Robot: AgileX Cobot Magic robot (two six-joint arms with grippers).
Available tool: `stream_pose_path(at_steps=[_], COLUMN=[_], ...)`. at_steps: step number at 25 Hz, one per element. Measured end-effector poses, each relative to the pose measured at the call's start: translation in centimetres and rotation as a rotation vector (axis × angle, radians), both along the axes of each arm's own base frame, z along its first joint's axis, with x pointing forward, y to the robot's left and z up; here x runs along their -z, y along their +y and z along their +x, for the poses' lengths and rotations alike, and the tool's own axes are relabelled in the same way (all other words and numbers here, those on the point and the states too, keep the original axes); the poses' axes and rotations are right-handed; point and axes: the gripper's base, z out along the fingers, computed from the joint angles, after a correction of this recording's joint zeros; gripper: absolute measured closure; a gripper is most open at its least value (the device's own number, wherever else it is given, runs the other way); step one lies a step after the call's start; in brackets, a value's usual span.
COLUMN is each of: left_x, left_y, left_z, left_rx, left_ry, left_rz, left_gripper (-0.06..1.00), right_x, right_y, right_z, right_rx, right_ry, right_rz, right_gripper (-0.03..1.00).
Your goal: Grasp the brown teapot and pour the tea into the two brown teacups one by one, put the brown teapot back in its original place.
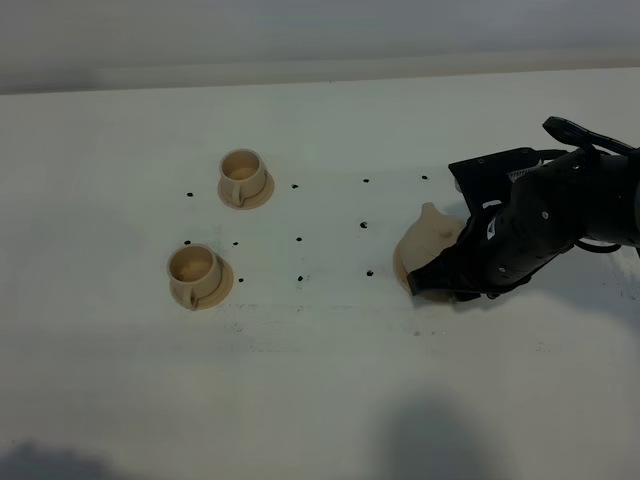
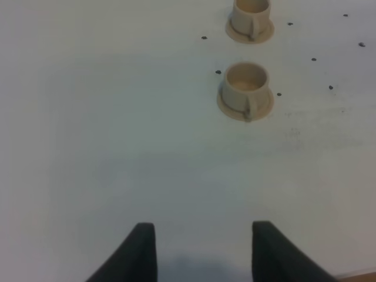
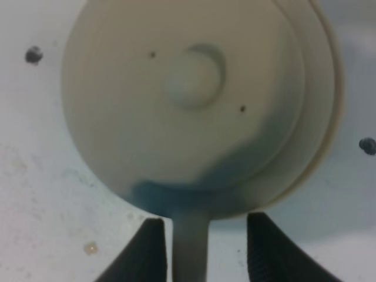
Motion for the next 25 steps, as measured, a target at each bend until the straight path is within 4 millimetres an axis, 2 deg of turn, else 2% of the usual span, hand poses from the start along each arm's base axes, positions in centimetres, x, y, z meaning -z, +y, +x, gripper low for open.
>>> stream_pose_path(at_steps=[16,19,24,25], left_x=[0.00,0.00,0.00,0.00], left_y=[0.00,0.00,0.00,0.00], left_z=[0.00,0.00,0.00,0.00], left_rx=[0.000,0.000,0.000,0.000], left_ry=[0.000,0.000,0.000,0.000], left_rz=[0.000,0.000,0.000,0.000], left_gripper=[0.59,0.59,0.59,0.59], right_x=[-0.01,-0.01,0.00,0.00], right_y=[-0.03,-0.03,-0.01,0.00], right_z=[0.04,0.04,0.00,0.00], right_rx=[-0.007,-0.007,-0.006,-0.006], right_ry=[-0.006,-0.006,-0.003,-0.003], right_rz=[-0.005,-0.005,-0.005,-0.005], right_gripper=[0.66,0.71,0.87,0.88])
